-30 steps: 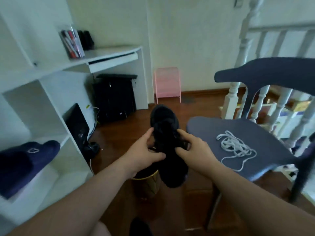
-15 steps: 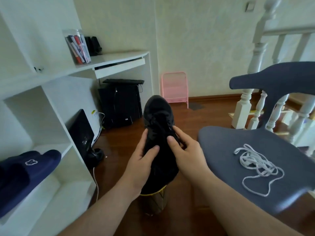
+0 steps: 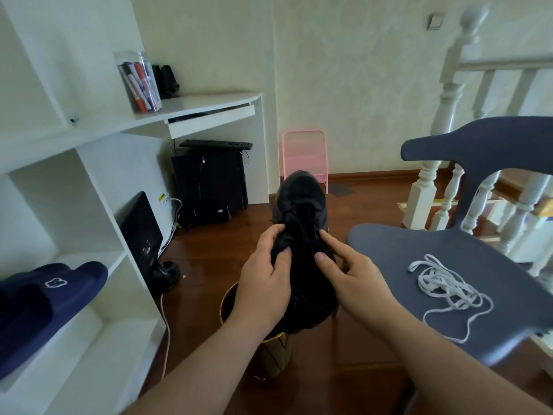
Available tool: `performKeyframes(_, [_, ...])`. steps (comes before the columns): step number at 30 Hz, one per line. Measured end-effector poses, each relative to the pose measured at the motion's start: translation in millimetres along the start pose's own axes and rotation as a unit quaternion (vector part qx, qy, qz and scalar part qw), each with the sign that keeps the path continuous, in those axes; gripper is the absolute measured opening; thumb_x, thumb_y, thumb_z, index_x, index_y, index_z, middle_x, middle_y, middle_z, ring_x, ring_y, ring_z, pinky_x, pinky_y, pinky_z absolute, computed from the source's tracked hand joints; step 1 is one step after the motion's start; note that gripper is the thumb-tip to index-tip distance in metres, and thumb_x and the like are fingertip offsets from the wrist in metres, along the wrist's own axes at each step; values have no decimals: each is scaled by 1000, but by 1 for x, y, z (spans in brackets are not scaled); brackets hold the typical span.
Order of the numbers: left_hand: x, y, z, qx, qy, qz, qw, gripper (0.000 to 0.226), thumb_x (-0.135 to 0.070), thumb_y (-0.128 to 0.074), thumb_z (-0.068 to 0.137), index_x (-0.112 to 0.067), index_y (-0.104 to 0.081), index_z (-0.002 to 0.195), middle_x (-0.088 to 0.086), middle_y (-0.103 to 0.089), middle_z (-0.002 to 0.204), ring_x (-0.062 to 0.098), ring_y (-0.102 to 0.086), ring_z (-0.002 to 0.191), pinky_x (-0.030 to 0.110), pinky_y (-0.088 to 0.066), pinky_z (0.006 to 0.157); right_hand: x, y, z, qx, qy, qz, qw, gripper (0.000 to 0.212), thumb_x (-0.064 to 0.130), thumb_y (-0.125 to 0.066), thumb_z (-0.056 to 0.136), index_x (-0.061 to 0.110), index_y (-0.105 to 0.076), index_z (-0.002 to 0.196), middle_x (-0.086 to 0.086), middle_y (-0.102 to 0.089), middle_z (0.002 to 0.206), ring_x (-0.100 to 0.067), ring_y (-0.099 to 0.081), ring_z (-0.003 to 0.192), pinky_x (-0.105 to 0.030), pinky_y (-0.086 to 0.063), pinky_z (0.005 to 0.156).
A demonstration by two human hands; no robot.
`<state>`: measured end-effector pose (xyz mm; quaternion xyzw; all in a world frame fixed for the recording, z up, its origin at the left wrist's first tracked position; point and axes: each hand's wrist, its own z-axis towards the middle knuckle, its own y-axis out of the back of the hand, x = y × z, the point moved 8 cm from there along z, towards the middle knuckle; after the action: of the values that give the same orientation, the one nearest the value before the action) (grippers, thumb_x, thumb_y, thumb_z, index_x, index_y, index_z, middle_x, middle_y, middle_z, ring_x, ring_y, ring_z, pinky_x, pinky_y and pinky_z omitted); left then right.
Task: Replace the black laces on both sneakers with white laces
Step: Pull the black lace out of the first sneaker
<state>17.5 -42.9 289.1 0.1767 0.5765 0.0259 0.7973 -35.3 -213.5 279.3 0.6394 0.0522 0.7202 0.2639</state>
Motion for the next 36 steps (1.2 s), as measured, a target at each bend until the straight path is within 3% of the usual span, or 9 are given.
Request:
performKeyframes(4, [1,-1,-5,-50,-27,56,997,38,-33,-39,112,-48,-49,145,-20,-59,138,1,-54,128,40,-51,110,25,17,11,23,61,-235,970,58,60,-63,94,43,-51,148,17,-48,112,-5,-54,100,-20,-41,84])
performKeyframes(7, [2,-1,-9,-73,-26,45,996,37,-36,-39,112,-49,-47,146,-19,-57,141,4,-52,133,44,-49,112,53,27,6,-19,145,-264,953,38,48,-72,92,40,-65,128,14,-45,105,-6,-52,89,-27,-48,81])
performKeyframes(9, [-3,0,-11,-84,-36,29,995,38,-37,-40,112,-49,-46,147,-20,-56,143,4,-51,135,44,-47,114,66,29,-4,-44,198,-221,954,27,38,-74,92,36,-70,119,18,-49,100,-4,-53,87,-18,-46,78])
performKeyframes(12, [-11,-1,-15,-85,-51,29,995,40,-34,-41,112,-49,-47,149,-25,-54,140,-4,-49,134,37,-45,116,59,30,-11,-80,168,-104,977,19,36,-69,96,39,-71,115,17,-58,98,-4,-58,88,-13,-45,75])
performKeyframes(17, [-27,-10,-32,-62,-103,99,988,52,-35,-40,110,-80,-34,136,-23,-51,125,-3,-52,121,15,-42,98,48,19,-7,-69,93,21,993,5,41,-75,91,42,-73,95,11,-60,97,-3,-61,92,-23,-53,80])
performKeyframes(23, [-17,-5,-32,-75,-76,106,989,43,-30,-41,111,-65,-48,135,-24,-52,121,-7,-52,116,16,-43,95,40,10,-8,9,6,223,975,10,15,-77,93,18,-76,84,-12,-75,91,-26,-74,90,-43,-63,83])
performKeyframes(27, [-20,0,-32,-80,-62,107,989,40,-27,-41,112,-62,-45,133,-30,-50,118,-19,-46,113,9,-37,89,37,10,-11,12,-53,380,923,20,1,-61,99,14,-67,84,-1,-66,71,-7,-65,61,-19,-52,56])
performKeyframes(32, [-24,6,-35,-79,-50,67,993,42,-28,-41,112,-68,-44,123,-36,-49,116,-27,-43,111,7,-35,89,41,19,-8,3,-25,386,922,3,14,-67,96,14,-70,94,-1,-65,78,-9,-55,62,-20,-48,55])
performKeyframes(36, [-14,10,-31,-70,-38,30,996,40,-30,-44,112,-65,-51,127,-32,-55,123,-20,-48,118,14,-39,97,38,27,-7,-45,-33,407,912,6,12,-72,87,11,-68,91,-4,-64,71,-13,-53,57,-21,-49,55])
